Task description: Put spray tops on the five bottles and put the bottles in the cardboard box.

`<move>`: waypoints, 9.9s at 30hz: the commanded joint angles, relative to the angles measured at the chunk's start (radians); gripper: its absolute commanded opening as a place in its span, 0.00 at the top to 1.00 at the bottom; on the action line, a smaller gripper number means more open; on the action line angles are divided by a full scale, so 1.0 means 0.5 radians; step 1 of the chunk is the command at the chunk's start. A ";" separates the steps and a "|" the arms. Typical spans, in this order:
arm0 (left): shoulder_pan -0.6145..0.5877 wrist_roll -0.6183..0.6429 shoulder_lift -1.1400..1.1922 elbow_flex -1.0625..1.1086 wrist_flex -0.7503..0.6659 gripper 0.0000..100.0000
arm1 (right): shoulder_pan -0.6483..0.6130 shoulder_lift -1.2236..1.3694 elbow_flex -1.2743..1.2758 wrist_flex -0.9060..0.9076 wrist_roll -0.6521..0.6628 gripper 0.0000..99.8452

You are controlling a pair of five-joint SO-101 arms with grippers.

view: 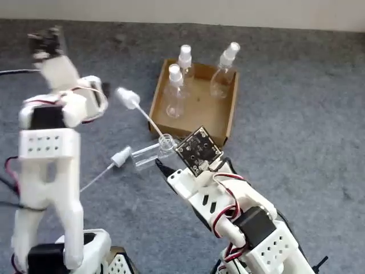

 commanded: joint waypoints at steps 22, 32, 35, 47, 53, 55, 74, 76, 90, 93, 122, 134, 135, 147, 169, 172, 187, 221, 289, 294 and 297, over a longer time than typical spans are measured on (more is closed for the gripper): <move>0.517 0.506 -0.011 -0.078 0.264 0.80 | 0.011 -0.041 -0.017 -0.011 -0.021 1.00; 0.361 0.494 -0.020 -0.041 0.387 0.80 | 0.020 -0.041 -0.017 -0.011 -0.012 1.00; 0.308 0.491 -0.014 -0.044 0.408 0.80 | 0.017 -0.041 -0.014 -0.011 -0.012 1.00; 0.459 0.491 -0.026 -0.044 0.365 0.88 | 0.008 -0.041 -0.014 -0.011 -0.015 1.00; 0.612 0.488 -0.029 -0.054 0.270 0.99 | 0.008 -0.041 -0.011 -0.011 -0.015 1.00; 0.664 0.476 -0.032 -0.069 0.279 1.00 | 0.008 -0.041 -0.011 -0.011 -0.015 1.00; 0.143 -0.187 -0.493 -0.229 0.270 1.00 | 0.446 -0.041 0.124 0.204 0.163 1.00; 0.091 -0.233 -0.446 -0.210 0.267 1.00 | 0.566 -0.026 0.029 0.330 0.172 1.00; -0.035 -1.375 0.864 -0.385 0.089 1.00 | 1.883 0.103 -0.296 0.876 1.019 1.00; -0.026 -1.501 1.091 -0.422 -0.021 1.00 | 2.045 0.361 -0.226 0.689 1.016 1.00; -0.020 -1.436 1.530 -0.652 0.166 0.86 | 2.297 1.711 -0.358 0.130 1.022 1.00; -0.005 -1.442 2.045 -0.977 0.181 0.91 | 2.340 1.711 -0.358 0.130 1.022 1.00; -0.005 -1.442 2.048 -0.974 0.181 0.95 | 2.349 1.711 -0.358 0.130 1.022 1.00; 0.008 -1.194 1.112 -0.953 0.706 1.00 | 2.475 1.806 -0.539 0.133 1.010 1.00; 0.431 -0.580 -0.855 -0.275 0.245 1.00 | 0.683 0.698 -0.723 0.621 0.341 1.00; 0.431 -0.430 -0.977 -0.275 0.166 1.00 | 0.213 0.468 -0.508 0.523 0.301 1.00; 0.554 0.187 -1.318 -0.072 0.135 1.00 | -0.348 0.164 0.216 -0.382 0.166 1.00; 0.597 0.193 -1.321 0.698 -0.236 1.00 | -0.339 0.161 0.308 -0.413 0.175 1.00; 0.631 -0.218 -1.837 1.392 -0.178 0.78 | 0.272 0.183 -0.020 -0.870 0.006 1.00; 0.582 -0.224 -1.837 1.475 -0.187 0.79 | 0.370 0.256 -0.155 -0.852 0.006 1.00; 0.588 -0.224 -1.837 1.557 -0.276 0.79 | 0.373 0.508 -0.410 -0.769 0.006 1.00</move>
